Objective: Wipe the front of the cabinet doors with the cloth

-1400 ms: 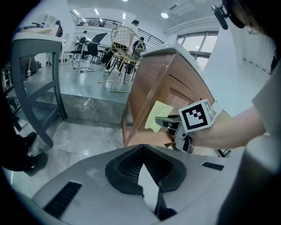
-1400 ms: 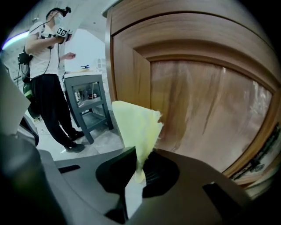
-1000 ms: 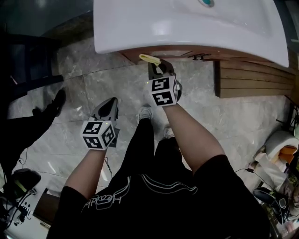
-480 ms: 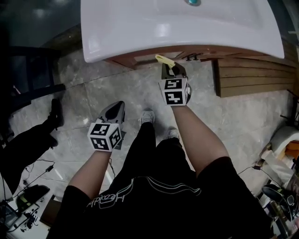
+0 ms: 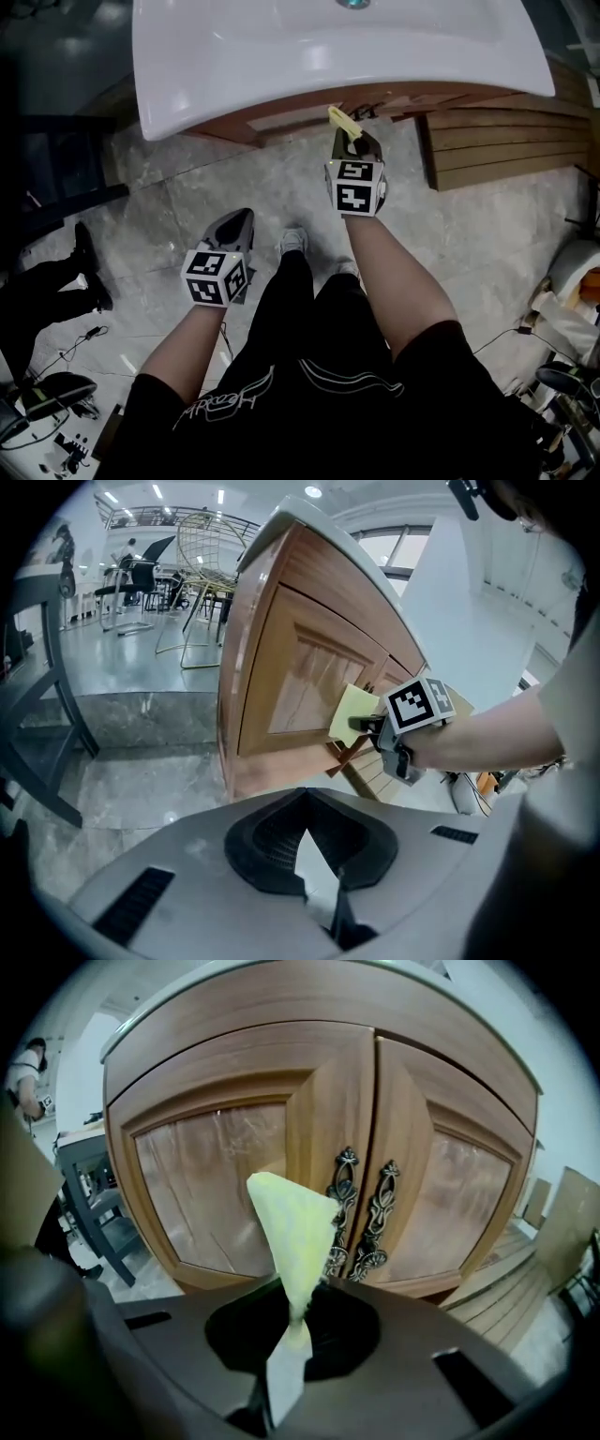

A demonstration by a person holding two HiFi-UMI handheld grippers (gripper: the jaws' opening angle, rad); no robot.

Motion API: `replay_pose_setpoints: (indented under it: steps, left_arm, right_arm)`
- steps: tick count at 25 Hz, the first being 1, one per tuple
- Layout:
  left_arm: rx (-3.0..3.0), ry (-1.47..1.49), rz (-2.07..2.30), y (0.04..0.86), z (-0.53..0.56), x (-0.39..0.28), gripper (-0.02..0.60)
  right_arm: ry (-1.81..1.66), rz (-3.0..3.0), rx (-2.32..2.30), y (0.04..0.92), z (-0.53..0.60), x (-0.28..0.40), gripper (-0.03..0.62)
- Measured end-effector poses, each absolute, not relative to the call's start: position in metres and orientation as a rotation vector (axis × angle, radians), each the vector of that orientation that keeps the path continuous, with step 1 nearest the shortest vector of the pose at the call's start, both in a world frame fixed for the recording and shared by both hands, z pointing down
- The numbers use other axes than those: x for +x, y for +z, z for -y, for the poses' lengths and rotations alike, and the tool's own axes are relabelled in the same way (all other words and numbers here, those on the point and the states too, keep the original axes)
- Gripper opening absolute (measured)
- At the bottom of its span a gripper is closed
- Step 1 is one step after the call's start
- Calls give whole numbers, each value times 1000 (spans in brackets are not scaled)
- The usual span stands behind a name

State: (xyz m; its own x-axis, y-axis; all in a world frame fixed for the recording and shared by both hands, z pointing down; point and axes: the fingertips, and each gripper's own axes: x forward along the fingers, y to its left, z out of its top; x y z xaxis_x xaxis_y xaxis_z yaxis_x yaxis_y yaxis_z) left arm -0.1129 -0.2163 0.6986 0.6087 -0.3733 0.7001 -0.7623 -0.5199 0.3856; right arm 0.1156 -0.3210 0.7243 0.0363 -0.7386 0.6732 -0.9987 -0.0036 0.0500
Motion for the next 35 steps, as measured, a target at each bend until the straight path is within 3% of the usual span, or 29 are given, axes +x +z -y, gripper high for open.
replay_pose_setpoints:
  steps: [17,35]
  left_arm:
    - [2125,697,908,707,220,-107,6]
    - [2005,552,1095,711,233,-186,6]
  right_arm:
    - [578,1759,1771,726,299,128,40]
    - [431,2111,1239,758,310,-57,40]
